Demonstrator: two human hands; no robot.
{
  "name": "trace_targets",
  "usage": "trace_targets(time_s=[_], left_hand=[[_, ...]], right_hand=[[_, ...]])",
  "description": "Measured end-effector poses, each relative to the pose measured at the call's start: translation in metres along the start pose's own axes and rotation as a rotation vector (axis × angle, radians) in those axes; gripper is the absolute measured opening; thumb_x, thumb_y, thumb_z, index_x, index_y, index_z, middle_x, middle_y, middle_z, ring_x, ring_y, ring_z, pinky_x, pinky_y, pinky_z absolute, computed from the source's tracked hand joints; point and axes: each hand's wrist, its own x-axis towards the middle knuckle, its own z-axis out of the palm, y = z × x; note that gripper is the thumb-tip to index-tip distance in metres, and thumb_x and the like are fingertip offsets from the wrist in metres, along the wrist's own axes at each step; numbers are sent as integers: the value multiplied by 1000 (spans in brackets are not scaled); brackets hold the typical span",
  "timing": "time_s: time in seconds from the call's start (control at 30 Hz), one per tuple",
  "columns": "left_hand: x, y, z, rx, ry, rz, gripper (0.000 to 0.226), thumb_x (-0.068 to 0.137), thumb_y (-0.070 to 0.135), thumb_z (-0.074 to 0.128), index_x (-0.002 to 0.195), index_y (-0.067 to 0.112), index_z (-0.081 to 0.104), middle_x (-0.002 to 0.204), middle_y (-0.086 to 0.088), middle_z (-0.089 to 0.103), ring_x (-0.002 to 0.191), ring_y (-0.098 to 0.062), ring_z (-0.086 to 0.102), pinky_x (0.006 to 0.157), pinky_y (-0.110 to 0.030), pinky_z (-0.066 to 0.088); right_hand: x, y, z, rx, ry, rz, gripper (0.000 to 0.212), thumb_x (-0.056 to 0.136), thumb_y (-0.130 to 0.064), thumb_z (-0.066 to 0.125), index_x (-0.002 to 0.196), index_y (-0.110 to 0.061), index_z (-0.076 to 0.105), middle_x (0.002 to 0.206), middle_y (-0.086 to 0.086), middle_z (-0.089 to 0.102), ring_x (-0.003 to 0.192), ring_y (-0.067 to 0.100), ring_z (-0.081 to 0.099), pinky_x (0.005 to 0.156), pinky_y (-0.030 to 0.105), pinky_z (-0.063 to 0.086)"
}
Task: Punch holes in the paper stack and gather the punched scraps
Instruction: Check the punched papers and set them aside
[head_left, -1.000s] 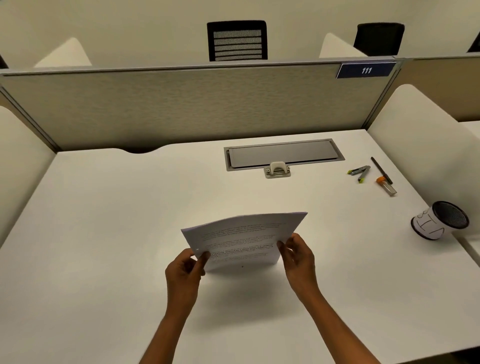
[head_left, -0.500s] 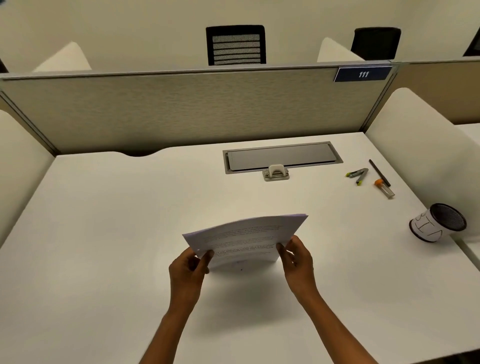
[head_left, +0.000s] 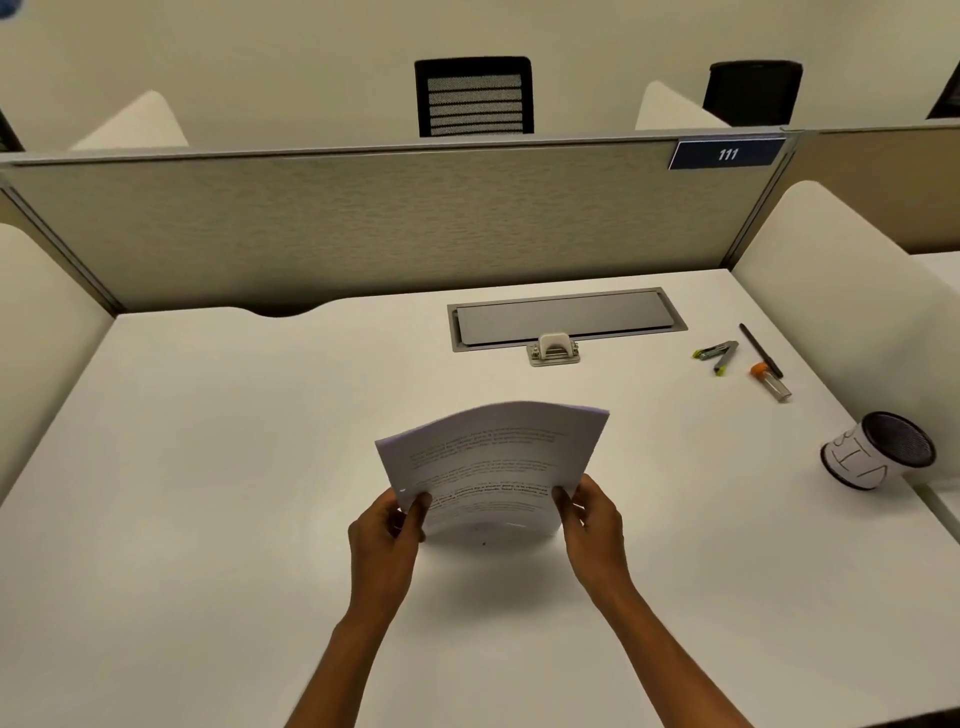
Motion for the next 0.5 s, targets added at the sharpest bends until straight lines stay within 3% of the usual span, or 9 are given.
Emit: trace_targets(time_s=[0.17,0.33,0.5], left_hand=[[-1,-2,2,9,-7,5,8,94,16,65,97,20,71,65,2,68,55,-9,59,54,-12,46],[-1,-6,2,-19,-3,-2,9,95,14,63,93,16,71,64,4,67,54,-9,58,52,-12,45],[0,-13,2,26,-27,17,10,95,20,63,92,25,71,63,1,66,54,-11,57,55,-31,50]], right_hand=[[1,0,0,4,-4,30,23,98,-25,53,99,-48,57,96,-24,67,90,-3,64,63,7,48],[0,2,-1,0,6,7,23,98,-24,53,97,-46,60,97,-20,70,89,-5,65,67,7,50],[0,5,-1,-23,-6,52,28,98,-21,54,92,-48,57,93,-24,66,84,-10,63,61,3,47]])
